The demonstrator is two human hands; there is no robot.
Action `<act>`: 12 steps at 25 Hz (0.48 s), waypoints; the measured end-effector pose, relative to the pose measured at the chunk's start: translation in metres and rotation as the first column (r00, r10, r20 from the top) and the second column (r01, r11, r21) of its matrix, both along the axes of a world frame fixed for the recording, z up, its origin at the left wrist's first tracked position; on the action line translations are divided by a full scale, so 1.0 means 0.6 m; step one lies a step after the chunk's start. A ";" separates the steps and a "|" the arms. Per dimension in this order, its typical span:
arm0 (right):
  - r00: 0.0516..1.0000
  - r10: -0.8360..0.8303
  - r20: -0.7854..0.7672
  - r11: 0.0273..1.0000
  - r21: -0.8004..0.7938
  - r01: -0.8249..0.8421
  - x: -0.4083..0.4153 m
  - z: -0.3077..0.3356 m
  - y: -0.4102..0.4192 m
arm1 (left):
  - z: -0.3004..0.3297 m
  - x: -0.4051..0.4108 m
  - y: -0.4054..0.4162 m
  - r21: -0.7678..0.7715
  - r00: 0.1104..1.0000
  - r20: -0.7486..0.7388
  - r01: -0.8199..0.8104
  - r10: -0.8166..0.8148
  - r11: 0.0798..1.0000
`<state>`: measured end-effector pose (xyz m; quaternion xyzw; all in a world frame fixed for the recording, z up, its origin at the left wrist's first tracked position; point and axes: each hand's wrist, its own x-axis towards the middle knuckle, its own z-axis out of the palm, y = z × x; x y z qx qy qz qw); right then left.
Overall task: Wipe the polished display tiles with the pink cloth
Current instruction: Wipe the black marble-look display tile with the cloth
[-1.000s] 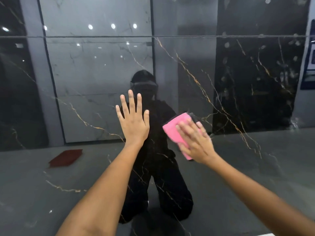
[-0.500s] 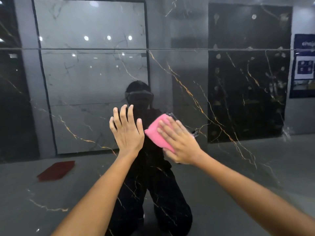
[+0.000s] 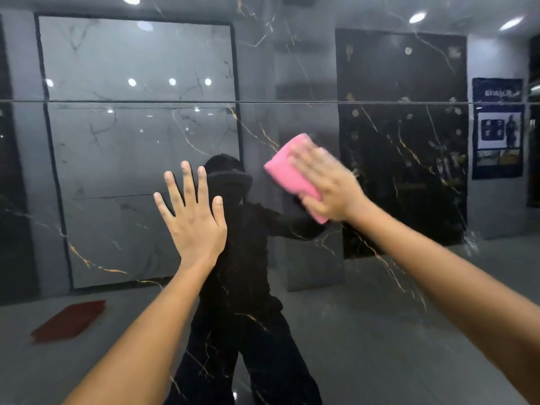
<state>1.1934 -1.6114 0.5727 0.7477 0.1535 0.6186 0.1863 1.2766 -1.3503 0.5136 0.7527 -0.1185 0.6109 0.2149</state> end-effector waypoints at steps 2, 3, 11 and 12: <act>0.991 0.014 0.129 0.800 0.593 -0.089 -0.029 0.085 -0.067 | -0.004 0.000 -0.001 -0.009 1.000 0.006 0.003 -0.003 1.000; 0.980 -0.025 0.196 0.560 0.815 -0.148 -0.039 0.118 -0.071 | -0.005 0.001 -0.002 -0.009 1.000 0.007 -0.001 0.001 1.000; 0.994 0.007 -0.108 0.928 -0.370 -0.047 0.015 0.023 -0.003 | -0.002 0.001 0.002 0.007 1.000 0.015 0.004 -0.004 1.000; 0.999 0.029 -0.033 0.995 -0.095 -0.032 0.005 0.039 -0.058 | -0.003 0.001 0.001 0.003 1.000 0.014 -0.001 0.001 1.000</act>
